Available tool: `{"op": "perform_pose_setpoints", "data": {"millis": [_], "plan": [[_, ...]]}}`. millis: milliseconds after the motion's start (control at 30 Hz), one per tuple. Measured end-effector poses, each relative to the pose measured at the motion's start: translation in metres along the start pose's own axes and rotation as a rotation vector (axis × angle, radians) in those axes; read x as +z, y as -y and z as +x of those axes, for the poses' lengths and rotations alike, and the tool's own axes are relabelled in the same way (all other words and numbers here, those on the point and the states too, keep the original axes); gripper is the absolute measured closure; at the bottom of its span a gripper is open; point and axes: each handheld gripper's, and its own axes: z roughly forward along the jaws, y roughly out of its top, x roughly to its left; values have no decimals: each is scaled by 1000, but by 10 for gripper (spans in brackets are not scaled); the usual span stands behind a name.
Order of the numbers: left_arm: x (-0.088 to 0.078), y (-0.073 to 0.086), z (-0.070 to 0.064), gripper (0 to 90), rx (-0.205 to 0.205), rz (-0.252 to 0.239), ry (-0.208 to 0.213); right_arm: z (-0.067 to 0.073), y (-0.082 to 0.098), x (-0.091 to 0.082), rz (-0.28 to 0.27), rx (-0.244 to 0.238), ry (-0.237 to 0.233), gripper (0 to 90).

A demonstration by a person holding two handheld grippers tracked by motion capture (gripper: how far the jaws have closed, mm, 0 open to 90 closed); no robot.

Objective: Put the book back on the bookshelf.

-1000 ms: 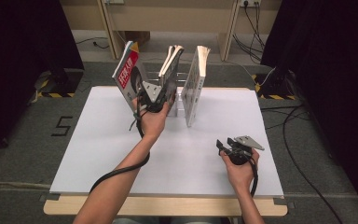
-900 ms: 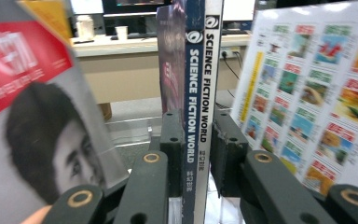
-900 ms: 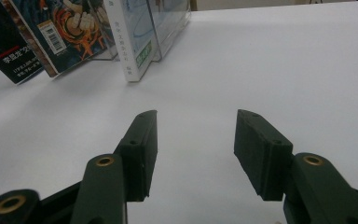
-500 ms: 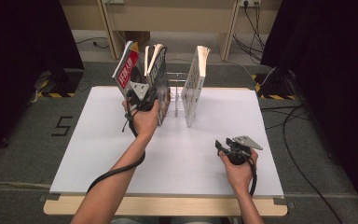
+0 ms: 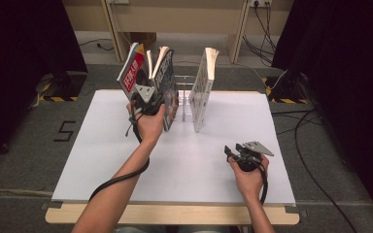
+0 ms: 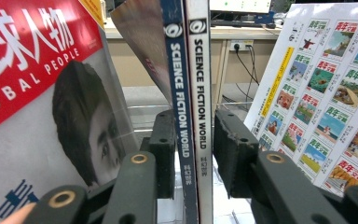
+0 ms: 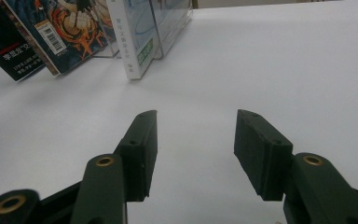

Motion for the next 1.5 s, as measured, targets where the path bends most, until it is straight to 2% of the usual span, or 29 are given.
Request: {"op": "perform_pose_setpoints", "data": {"millis": [133, 300, 433, 733, 1000, 1067, 1333, 1500], "plan": [[0, 2, 0, 605, -13, 5, 9, 0, 0, 0, -1, 0, 0, 500], [-3, 1, -1, 486, -27, 13, 23, 0, 0, -1, 0, 1, 0, 500], [-7, 0, 2, 436, -24, 25, 31, 0, 0, -1, -1, 1, 0, 500], [-15, -1, 8, 418, -19, 35, 41, 1, 0, 0, 2, -4, 0, 500], [-30, 8, 11, 408, -20, 61, 84, 1, 0, 0, -3, -2, 2, 500], [-34, 11, 12, 405, 0, 59, 89, 1, 0, -1, -2, -3, 2, 500], [-50, 21, 24, 398, -1, 91, 122, 1, 0, -1, -3, -3, 4, 500], [-58, 25, 28, 399, 2, 93, 142, 2, -1, -1, -3, -4, 6, 500]]}}
